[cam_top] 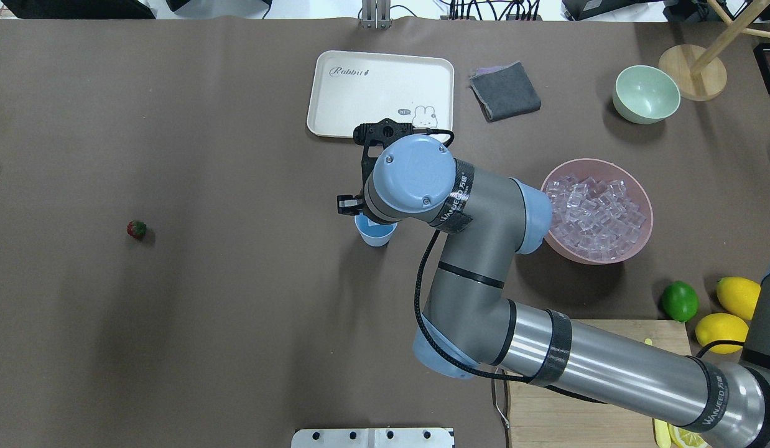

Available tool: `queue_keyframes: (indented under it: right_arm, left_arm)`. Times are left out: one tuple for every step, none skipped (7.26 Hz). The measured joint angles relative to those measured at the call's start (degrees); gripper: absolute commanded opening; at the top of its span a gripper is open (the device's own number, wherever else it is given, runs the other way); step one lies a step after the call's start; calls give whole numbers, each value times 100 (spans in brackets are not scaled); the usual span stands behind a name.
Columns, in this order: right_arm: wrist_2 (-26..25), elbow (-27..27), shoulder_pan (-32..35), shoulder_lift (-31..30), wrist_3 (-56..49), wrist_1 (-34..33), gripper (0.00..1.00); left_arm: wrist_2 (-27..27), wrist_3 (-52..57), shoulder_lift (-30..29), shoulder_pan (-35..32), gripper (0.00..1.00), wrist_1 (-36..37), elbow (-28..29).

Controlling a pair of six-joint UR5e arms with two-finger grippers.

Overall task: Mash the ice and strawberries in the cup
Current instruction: 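Carry the ice cube over the blue cup and release it, then move the right gripper back and grasp another ice cube in the bowl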

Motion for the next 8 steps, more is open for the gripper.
queue_keyframes:
  right_arm:
    - [2, 85, 20, -49, 19, 0, 99]
    - [15, 165, 62, -96, 24, -7, 98]
    - [48, 259, 133, -169, 4, -34, 98]
    - [172, 428, 271, -353, -87, -72, 98]
    - [470, 659, 508, -638, -280, -91, 98]
    - [904, 890, 847, -955, -593, -101, 98]
    - [1354, 1058, 1230, -1267, -988, -101, 98]
    - [1690, 1191, 1546, -1597, -1414, -94, 96]
  left_arm:
    - [0, -4, 1, 0, 99, 0, -1]
    - [0, -8, 1, -3, 99, 0, -6]
    - [0, -9, 0, -4, 99, 0, -11]
    - [0, -6, -4, -2, 99, 0, -11]
    - [0, -6, -6, -1, 99, -2, -9]
    - [0, -11, -5, -1, 99, -6, -11]
    - [0, -17, -2, -1, 99, -7, -17]
    - [0, -17, 0, -2, 99, -8, -14]
